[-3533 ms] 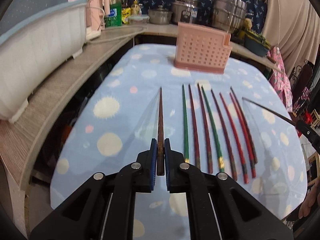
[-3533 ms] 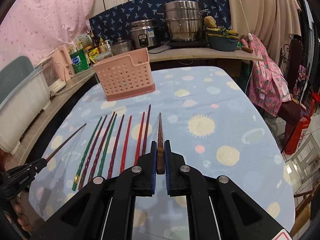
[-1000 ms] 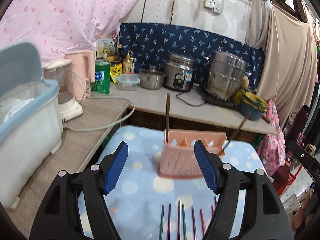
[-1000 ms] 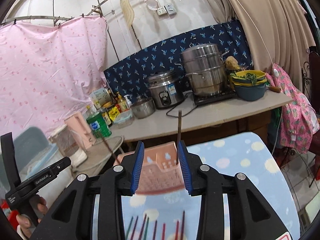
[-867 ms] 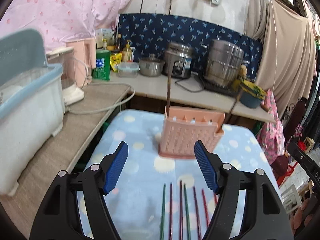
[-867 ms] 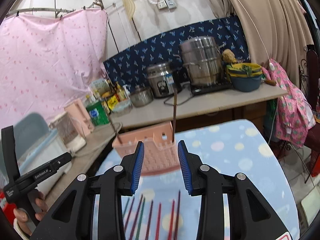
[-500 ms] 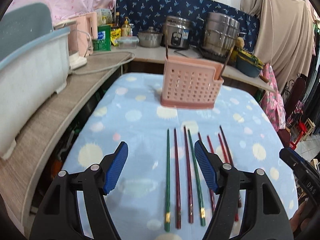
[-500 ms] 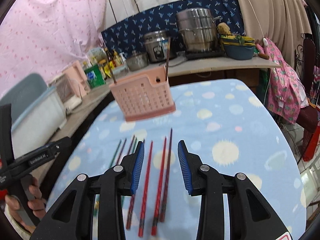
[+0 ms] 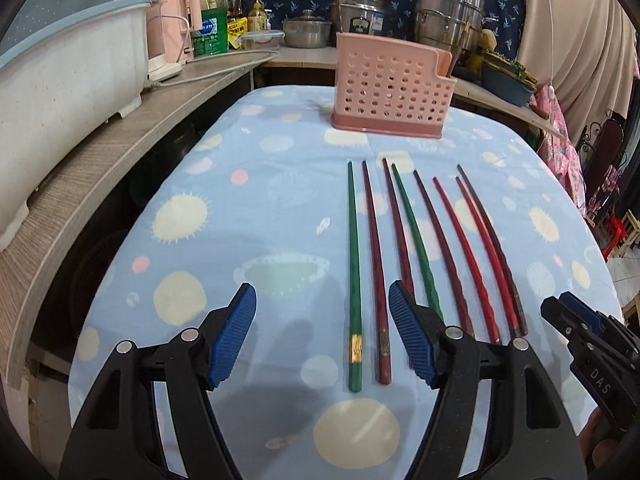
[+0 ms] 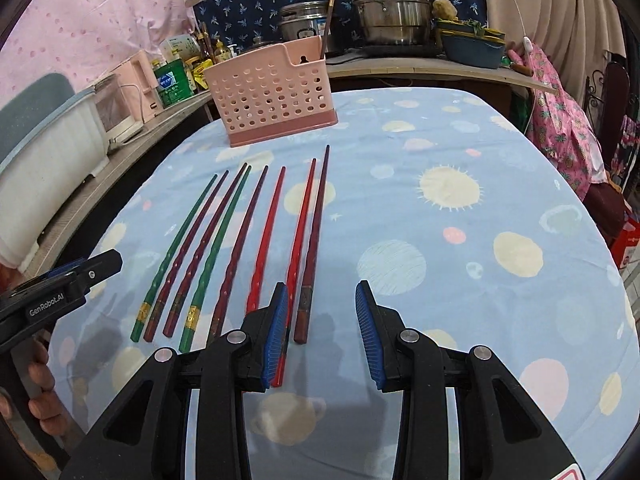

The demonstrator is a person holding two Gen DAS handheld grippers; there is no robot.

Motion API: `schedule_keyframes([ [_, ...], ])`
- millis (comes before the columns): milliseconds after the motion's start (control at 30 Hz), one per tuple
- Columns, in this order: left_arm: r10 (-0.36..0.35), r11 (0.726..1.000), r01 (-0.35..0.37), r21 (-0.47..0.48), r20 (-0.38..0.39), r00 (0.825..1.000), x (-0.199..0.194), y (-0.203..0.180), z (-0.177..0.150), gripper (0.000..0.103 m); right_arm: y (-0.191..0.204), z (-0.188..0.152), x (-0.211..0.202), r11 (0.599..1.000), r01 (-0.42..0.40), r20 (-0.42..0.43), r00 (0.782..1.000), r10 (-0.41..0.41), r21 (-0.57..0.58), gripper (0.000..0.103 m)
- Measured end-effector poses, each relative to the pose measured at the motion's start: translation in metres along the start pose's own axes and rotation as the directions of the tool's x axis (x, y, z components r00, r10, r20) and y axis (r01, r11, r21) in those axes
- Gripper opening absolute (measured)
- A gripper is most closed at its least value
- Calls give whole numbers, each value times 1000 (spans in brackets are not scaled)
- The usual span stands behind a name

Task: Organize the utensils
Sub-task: 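Move both grippers back down to the remaining chopsticks, then grasp a green chopstick with the left gripper while the right gripper grasps a dark red one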

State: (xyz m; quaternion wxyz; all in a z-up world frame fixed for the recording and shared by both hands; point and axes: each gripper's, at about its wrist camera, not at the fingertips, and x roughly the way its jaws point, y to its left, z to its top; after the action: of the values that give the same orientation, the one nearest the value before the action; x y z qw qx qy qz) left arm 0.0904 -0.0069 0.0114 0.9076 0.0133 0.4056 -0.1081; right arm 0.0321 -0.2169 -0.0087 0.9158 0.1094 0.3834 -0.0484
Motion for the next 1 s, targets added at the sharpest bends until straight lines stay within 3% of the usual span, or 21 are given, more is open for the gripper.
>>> schedule_keyframes([
  [300,-10,1000,9,-13,-36,999,6,1,-15,65,4,-4,15,1000,8,-31,999,-8,-11,31],
  [467,-9,1000,8,-16,-48,999,10,2,-18,65,5,-2,21,1000,15,-47,999,-15,-12,21],
  [633,-4,1000,2,-19,-65,998,16,4,-23,65,7,0,25,1000,23,-49,999,-24,-19,20],
  [733,2,1000,-3,-16,-71,997,19,4,-24,65,7,0,28,999,31,-58,998,-32,-19,14],
  [1000,20,1000,-21,-11,-84,996,27,7,-29,65,7,0,30,999,38,-57,998,-39,-21,13],
])
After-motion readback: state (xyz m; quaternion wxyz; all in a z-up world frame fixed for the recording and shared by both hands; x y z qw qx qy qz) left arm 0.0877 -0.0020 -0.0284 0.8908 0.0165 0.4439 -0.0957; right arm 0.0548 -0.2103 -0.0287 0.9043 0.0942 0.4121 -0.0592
